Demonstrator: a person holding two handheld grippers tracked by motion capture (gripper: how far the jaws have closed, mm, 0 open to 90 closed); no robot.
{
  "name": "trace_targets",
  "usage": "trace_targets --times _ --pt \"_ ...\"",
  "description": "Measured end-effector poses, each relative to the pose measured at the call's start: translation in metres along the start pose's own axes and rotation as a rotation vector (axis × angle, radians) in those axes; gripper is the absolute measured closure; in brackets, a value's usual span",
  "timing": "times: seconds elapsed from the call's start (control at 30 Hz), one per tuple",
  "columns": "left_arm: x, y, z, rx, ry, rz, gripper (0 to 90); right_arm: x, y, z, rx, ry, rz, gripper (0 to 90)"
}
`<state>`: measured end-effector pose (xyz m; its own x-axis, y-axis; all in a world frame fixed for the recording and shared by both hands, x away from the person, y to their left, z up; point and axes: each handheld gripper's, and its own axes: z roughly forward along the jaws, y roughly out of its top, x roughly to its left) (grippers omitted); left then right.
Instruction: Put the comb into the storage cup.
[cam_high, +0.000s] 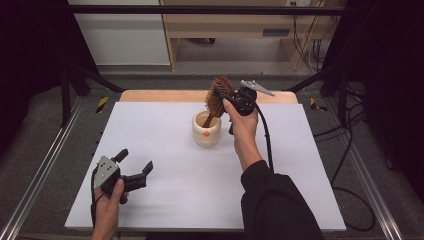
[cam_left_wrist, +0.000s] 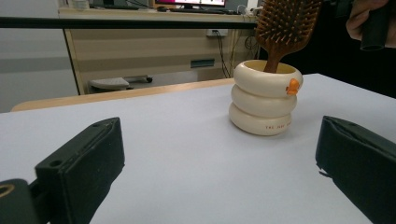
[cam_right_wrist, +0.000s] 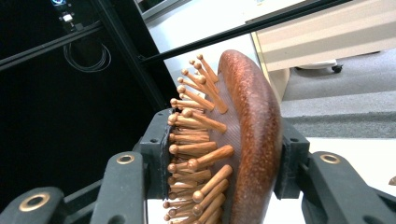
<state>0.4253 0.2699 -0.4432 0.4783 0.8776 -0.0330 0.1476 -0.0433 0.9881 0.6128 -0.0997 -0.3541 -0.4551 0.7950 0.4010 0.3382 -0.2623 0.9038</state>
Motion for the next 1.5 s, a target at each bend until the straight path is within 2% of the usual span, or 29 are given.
trace_targets --times 1.5 --pt "0.001 0.0 0.0 0.0 0.001 0.0 1.3 -0.003 -0.015 0.008 0.017 0.004 0.025 50.2"
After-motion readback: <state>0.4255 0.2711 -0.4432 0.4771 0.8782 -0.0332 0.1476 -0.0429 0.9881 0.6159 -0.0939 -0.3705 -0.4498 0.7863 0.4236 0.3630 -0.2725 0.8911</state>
